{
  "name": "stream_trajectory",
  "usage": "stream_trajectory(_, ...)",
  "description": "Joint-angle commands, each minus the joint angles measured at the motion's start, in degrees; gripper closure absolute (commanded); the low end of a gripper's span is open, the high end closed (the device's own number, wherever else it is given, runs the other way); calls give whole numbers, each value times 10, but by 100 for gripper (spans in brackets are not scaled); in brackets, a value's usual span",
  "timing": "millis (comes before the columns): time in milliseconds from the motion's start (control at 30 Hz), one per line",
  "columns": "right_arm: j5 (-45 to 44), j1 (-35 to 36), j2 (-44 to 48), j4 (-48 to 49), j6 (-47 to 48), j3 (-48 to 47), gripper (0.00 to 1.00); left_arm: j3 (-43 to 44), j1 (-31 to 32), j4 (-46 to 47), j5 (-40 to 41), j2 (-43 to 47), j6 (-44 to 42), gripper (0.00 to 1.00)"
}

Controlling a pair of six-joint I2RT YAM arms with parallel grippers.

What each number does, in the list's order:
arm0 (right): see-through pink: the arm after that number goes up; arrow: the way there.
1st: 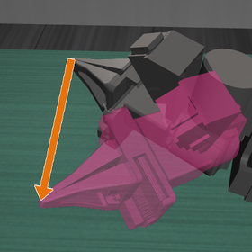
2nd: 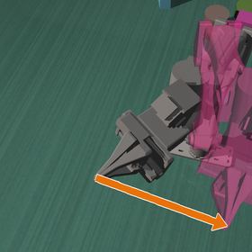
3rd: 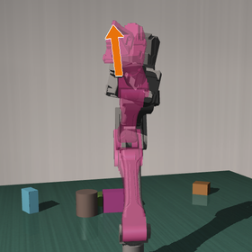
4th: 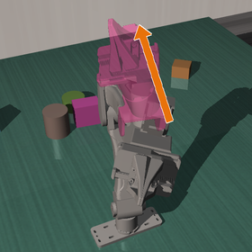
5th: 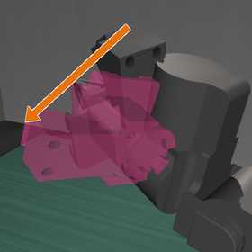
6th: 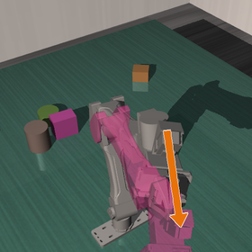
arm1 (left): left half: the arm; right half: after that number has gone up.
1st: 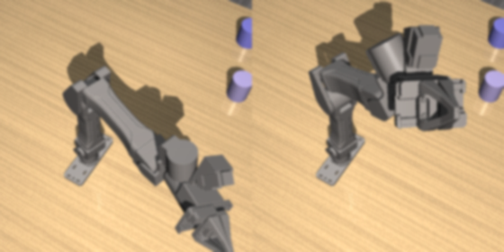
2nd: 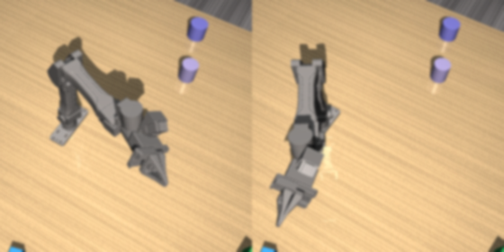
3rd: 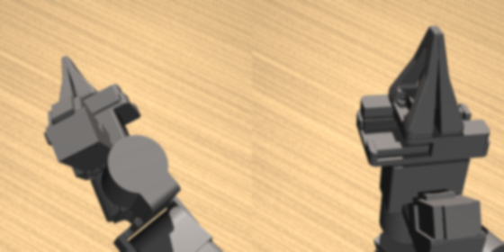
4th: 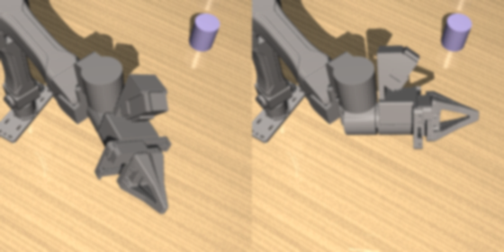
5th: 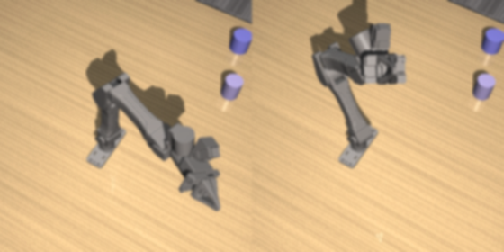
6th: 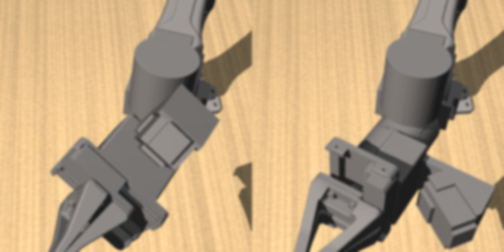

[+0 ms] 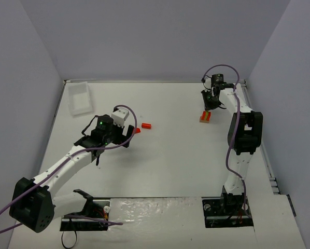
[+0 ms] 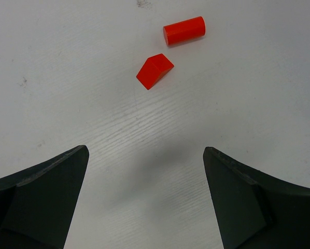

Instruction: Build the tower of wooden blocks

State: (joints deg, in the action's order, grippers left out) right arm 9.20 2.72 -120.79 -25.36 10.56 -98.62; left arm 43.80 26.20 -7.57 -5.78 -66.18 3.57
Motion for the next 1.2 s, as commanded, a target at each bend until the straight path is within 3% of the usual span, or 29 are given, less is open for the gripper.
stream_trajectory(0, -5, 3, 8, -10, 7, 3, 89, 35, 3, 15, -6, 1, -6, 9)
stream_trajectory(400, -11, 1, 11, -10, 5, -8, 85, 35, 3, 14, -5, 3, -8, 9)
stream_trajectory(900, -74, 1, 64, -11, -62, -72, 53, 35, 3, 14, -5, 3, -8, 9)
stream_trajectory(1033, -82, 1, 89, -10, -97, -44, 34, 35, 3, 15, -6, 3, -8, 9)
stream_trajectory(1167, -75, 3, 116, -10, -146, 4, 22, 35, 3, 16, -9, 3, -6, 9)
